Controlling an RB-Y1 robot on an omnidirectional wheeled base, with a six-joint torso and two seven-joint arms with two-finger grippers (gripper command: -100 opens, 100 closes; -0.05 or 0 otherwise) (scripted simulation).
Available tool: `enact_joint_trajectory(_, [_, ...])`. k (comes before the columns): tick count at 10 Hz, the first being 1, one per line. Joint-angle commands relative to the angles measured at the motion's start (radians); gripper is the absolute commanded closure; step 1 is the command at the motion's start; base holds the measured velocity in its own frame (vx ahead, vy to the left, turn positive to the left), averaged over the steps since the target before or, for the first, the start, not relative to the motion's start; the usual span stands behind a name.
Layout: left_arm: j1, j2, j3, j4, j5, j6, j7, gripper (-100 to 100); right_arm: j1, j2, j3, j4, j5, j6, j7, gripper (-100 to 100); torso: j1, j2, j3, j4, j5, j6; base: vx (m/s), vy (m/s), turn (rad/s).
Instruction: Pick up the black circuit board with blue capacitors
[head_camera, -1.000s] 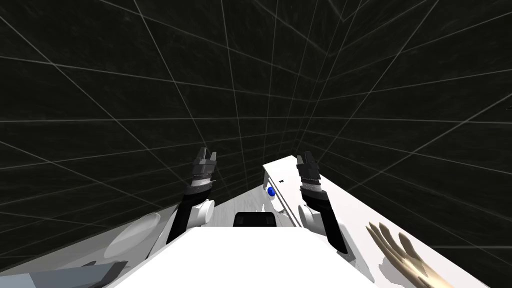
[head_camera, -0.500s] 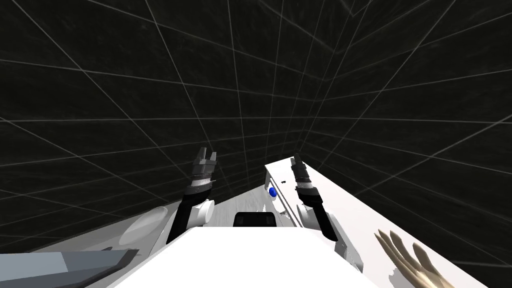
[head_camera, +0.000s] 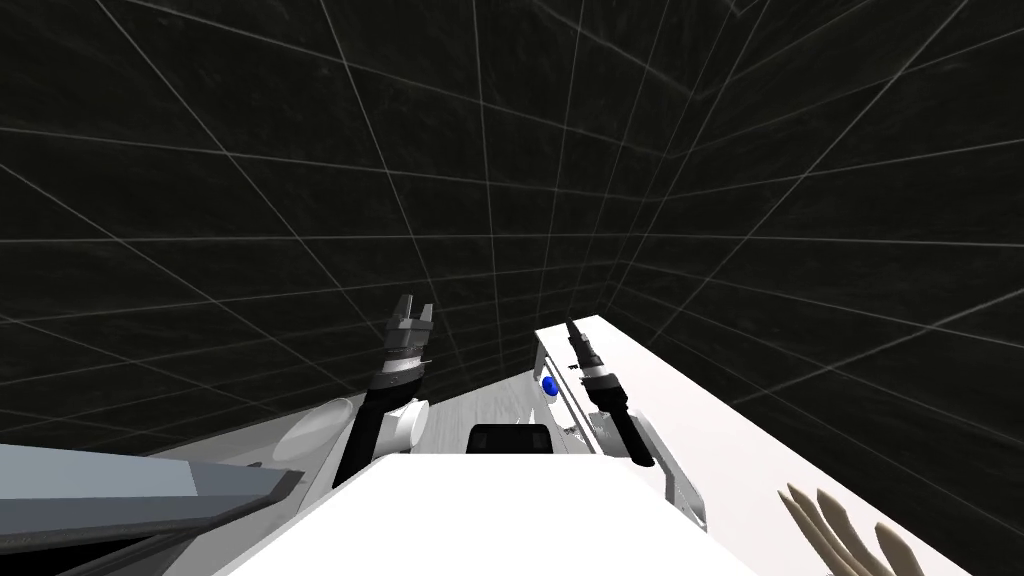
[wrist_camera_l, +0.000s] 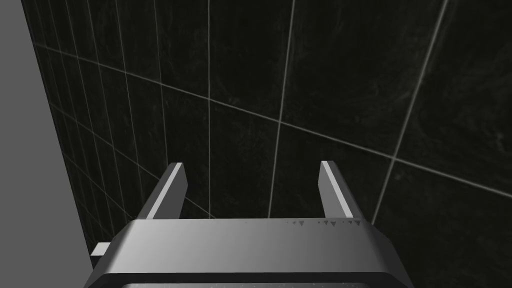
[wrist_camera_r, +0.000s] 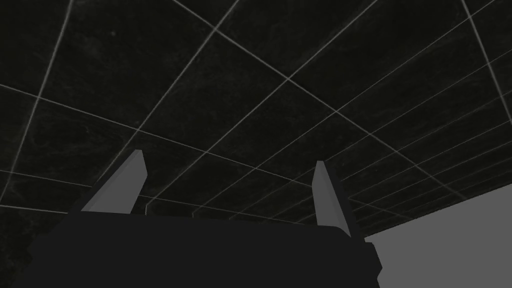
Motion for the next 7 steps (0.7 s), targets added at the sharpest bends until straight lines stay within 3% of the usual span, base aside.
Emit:
enact_joint_trajectory(1, [0.000,0.000,0.000,0.000,0.000,0.000,0.000,0,0.001,-0.020,0.000,0.030,0.011,0.000,0.013,-100,0.000,0.000,0.000,0.000,0.000,0.000,-0.007,0.010,0.045])
enact_joint_trajectory(6, [0.000,0.000,0.000,0.000,0.000,0.000,0.000,0,-0.044,-0.110,0.047,0.178,0.119,0.041,0.122,-100,0.000,0.000,0.000,0.000,0.000,0.000,-0.009,0.013,0.097])
enact_joint_trajectory(7, [0.000,0.000,0.000,0.000,0.000,0.000,0.000,0,-0.044,-0.110,0.047,0.186,0.119,0.041,0.122,-100,0.000,0.000,0.000,0.000,0.000,0.000,-0.009,0.011,0.043])
